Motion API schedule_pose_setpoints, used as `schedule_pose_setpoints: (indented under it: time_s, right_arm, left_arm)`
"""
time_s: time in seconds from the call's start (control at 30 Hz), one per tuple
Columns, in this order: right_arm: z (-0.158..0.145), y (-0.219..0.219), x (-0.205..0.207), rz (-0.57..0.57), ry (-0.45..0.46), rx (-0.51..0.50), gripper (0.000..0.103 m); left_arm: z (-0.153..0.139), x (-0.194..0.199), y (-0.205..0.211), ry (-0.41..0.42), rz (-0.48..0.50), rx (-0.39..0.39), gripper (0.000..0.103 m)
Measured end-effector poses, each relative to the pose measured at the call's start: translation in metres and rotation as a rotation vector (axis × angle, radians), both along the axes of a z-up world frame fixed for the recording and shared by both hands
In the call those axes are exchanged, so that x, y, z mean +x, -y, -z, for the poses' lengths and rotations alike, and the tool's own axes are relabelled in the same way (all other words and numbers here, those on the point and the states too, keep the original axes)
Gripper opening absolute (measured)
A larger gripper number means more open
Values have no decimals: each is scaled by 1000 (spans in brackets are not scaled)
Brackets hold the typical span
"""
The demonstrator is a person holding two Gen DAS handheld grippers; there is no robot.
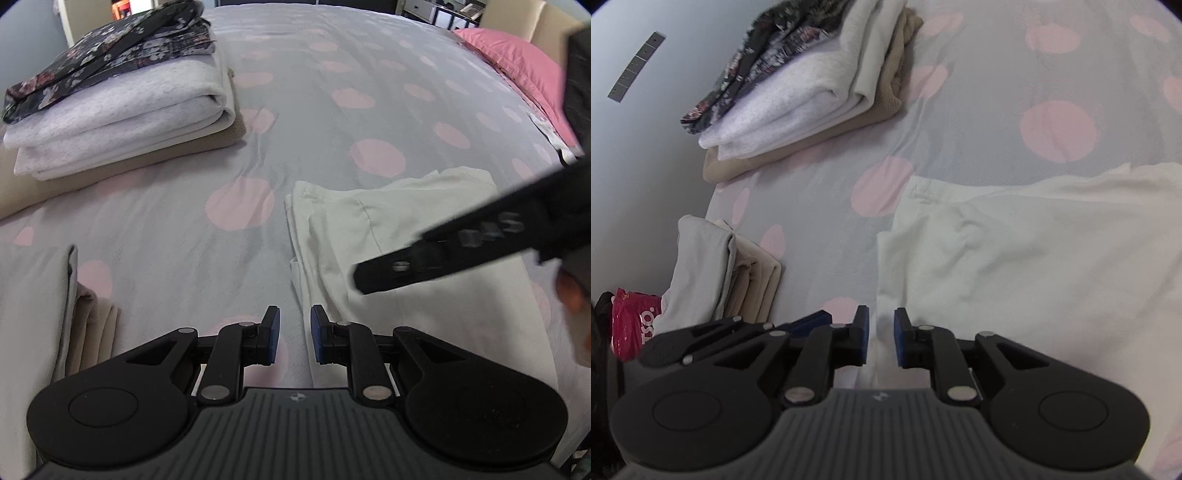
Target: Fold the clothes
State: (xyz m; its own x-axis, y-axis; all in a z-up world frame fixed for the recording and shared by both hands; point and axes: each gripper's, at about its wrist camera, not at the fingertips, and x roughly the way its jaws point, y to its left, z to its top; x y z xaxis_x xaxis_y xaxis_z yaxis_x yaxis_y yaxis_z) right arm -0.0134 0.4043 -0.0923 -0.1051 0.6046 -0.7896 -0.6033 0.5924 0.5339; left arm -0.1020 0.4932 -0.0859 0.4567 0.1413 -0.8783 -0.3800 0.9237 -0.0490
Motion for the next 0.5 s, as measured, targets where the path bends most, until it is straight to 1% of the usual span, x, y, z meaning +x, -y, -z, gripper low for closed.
schedule_pose_setpoints:
  time_s: [0.1,0.2,0.3,0.43,0.47,0.5]
  right_arm:
    - [-9,25,-5,1,36,6,19]
    - [-14,60,-14,12,84,0,19]
    - [-13,101,-24,41,131,-20,19]
    - [-7,153,-40,98,169,-61,19]
    - [-6,165,-44,111,180,-70,21]
    - [-5,177,-48,125,192,-78,24]
  left_arm:
    - [-3,-5,-2,8,-21,-23,16]
    - [-7,-12,9,28,-9,-40,16]
    - [-11,-20,20,49,3,-58,16]
    - [-17,-30,34,77,19,-81,17]
    - [-18,-33,37,84,24,-87,17]
    - [-20,-35,41,91,28,-93,21]
